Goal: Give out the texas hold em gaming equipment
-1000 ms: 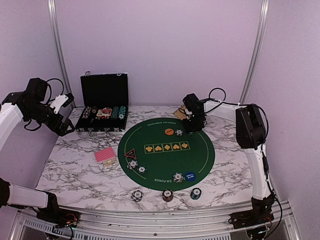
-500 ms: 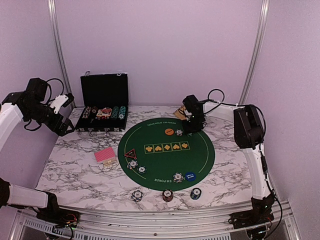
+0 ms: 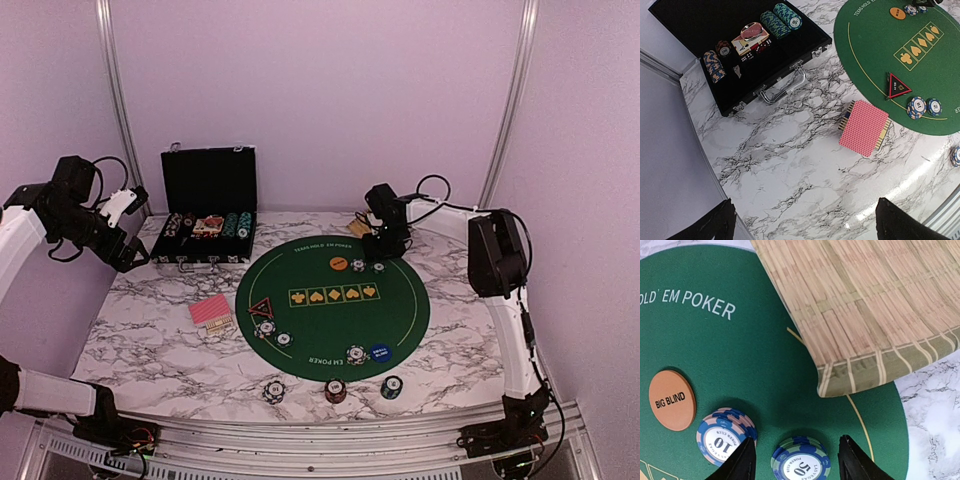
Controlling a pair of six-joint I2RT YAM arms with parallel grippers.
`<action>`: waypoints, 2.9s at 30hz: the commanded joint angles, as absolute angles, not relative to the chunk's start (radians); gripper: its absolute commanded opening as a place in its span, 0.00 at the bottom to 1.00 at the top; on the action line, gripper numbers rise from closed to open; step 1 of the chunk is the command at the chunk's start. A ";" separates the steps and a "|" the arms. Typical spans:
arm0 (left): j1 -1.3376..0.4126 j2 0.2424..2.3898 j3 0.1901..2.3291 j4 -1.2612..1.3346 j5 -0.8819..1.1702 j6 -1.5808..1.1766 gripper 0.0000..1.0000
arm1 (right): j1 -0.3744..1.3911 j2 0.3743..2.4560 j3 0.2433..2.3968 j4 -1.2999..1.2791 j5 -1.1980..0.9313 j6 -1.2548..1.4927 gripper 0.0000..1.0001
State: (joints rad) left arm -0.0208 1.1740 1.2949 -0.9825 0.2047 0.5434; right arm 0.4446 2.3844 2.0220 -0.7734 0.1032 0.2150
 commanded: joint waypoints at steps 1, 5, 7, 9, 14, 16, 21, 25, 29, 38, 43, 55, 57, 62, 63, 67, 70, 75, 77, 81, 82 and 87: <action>-0.023 1.167 1.282 -1.009 0.209 0.554 0.99 | 0.442 2.350 2.069 -0.805 0.108 0.212 0.55; -0.022 1.166 1.285 -1.009 0.206 0.555 0.99 | 0.461 2.237 1.990 -0.810 0.114 0.206 0.56; -0.023 1.167 1.287 -1.008 0.206 0.557 0.99 | 0.487 2.154 1.894 -0.802 0.127 0.205 0.57; -0.022 1.169 1.288 -1.008 0.206 0.557 0.99 | 0.524 2.051 1.758 -0.774 0.147 0.207 0.60; -0.023 1.170 1.287 -1.008 0.214 0.557 0.99 | 0.664 1.759 1.434 -0.744 0.140 0.263 0.78; -0.022 1.169 1.284 -1.006 0.217 0.556 0.99 | 0.742 1.671 1.322 -0.761 0.149 0.299 0.83; -0.024 1.174 1.288 -1.007 0.228 0.552 0.99 | 0.909 1.530 1.161 -0.833 0.157 0.411 0.88; -0.023 1.172 1.287 -1.006 0.229 0.549 0.99 | 0.999 1.460 1.057 -0.855 0.146 0.499 0.90; -0.023 1.171 1.286 -1.007 0.218 0.546 0.99 | 1.063 1.425 0.989 -0.857 0.119 0.555 0.92; -0.022 1.166 1.285 -1.006 0.217 0.546 0.99 | 1.094 1.456 0.912 -0.773 0.032 0.577 0.91; -0.022 1.162 1.285 -1.006 0.216 0.549 0.99 | 1.094 1.501 0.908 -0.752 0.026 0.565 0.91; -0.022 1.164 1.285 -1.006 0.216 0.552 0.99 | 1.090 1.537 0.871 -0.721 0.027 0.551 0.87; -0.024 1.165 1.288 -1.007 0.217 0.551 0.99 | 1.084 1.538 0.863 -0.715 0.024 0.547 0.87; -0.023 1.163 1.288 -1.006 0.215 0.546 0.99 | 1.075 1.536 0.858 -0.695 0.014 0.542 0.82; -0.023 1.162 1.288 -1.006 0.214 0.546 0.99 | 1.074 1.536 0.859 -0.691 0.012 0.541 0.80; -0.023 1.160 1.290 -1.007 0.211 0.545 0.99 | 1.071 1.537 0.864 -0.688 0.010 0.536 0.74; -0.023 1.161 1.292 -1.006 0.207 0.543 0.99 | 1.070 1.534 0.867 -0.690 0.014 0.533 0.70; -0.023 1.161 1.294 -1.006 0.207 0.542 0.99 | 1.062 1.527 0.867 -0.699 0.021 0.529 0.62; -0.023 1.163 1.296 -1.007 0.209 0.542 0.99 | 1.060 1.524 0.871 -0.705 0.024 0.526 0.58; -0.023 1.164 1.297 -1.006 0.209 0.540 0.99 | 1.057 1.519 0.880 -0.714 0.030 0.524 0.49; -0.023 1.165 1.298 -1.006 0.209 0.541 0.99 | 1.056 1.519 0.880 -0.717 0.032 0.524 0.47; -0.024 1.169 1.302 -1.006 0.211 0.536 0.99 | 1.052 1.515 0.886 -0.726 0.035 0.520 0.39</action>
